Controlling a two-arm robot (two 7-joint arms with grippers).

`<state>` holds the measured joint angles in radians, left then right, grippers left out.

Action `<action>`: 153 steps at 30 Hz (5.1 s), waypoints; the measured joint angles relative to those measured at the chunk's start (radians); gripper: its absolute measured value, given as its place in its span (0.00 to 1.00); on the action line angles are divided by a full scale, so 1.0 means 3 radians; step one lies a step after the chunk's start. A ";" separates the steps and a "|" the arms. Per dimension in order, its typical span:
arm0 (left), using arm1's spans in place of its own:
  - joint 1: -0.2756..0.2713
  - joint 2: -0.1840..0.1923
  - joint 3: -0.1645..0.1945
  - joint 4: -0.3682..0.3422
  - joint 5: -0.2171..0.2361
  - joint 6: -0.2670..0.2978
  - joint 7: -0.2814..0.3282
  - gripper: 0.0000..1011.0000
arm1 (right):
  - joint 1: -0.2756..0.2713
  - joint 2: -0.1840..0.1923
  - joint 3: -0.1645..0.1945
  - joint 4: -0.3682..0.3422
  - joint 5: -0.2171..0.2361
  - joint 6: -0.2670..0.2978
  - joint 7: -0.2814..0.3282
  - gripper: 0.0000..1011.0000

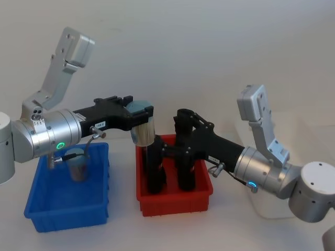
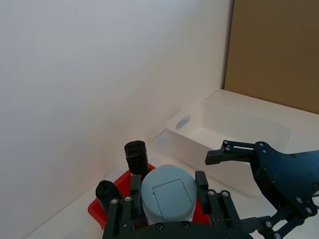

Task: Pick the cotton swabs from the blue box and place them into the white box.

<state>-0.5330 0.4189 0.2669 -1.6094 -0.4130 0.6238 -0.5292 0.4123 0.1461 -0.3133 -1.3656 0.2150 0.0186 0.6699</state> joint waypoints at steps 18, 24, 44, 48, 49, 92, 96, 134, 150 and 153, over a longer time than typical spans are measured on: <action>0.0000 0.0000 0.0000 0.0000 0.0000 0.0000 0.0000 0.64 | 0.0344 -0.0147 -0.0059 0.0539 -0.0054 -0.0113 0.0272 0.99; 0.0000 0.0000 0.0000 0.0000 0.0000 0.0000 0.0000 0.65 | 0.0464 -0.0198 -0.0078 0.0726 -0.0053 -0.0161 0.0378 0.99; 0.0000 0.0000 -0.0001 0.0000 0.0001 0.0000 0.0004 0.65 | 0.0754 -0.0305 -0.0109 0.1192 -0.0056 -0.0291 0.0496 0.65; 0.0000 0.0000 -0.0002 0.0000 0.0004 0.0000 0.0007 0.64 | 0.0797 -0.0318 -0.0114 0.1263 -0.0062 -0.0317 0.0500 0.62; 0.0000 0.0000 -0.0002 0.0000 0.0004 0.0000 0.0007 0.65 | 0.0804 -0.0319 -0.0114 0.1271 -0.0063 -0.0319 0.0500 0.62; 0.0000 0.0000 0.0000 0.0000 0.0000 0.0000 0.0000 0.99 | 0.0547 -0.0106 -0.0025 0.0860 0.0005 -0.0317 -0.0082 0.62; 0.0000 0.0000 0.0000 0.0000 0.0000 0.0000 0.0000 0.99 | 0.0434 -0.0040 0.0007 0.0683 0.0015 -0.0298 -0.0249 0.62; 0.0000 0.0000 0.0000 0.0000 0.0000 0.0001 0.0000 0.99 | -0.0819 0.0666 0.0419 -0.0630 0.0231 0.0031 -0.2041 0.62; 0.0000 0.0000 0.0000 0.0000 0.0000 0.0000 0.0000 0.99 | -0.1106 0.0779 0.0525 -0.0541 0.0493 0.0190 -0.2246 0.62; 0.0000 0.0000 0.0000 0.0000 0.0000 0.0000 0.0000 0.99 | -0.1121 0.0780 0.0532 -0.0504 0.0517 0.0183 -0.2234 0.62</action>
<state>-0.5330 0.4189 0.2669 -1.6095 -0.4130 0.6239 -0.5293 0.0761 0.3801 -0.1536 -1.5169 0.3700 0.0735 -0.0002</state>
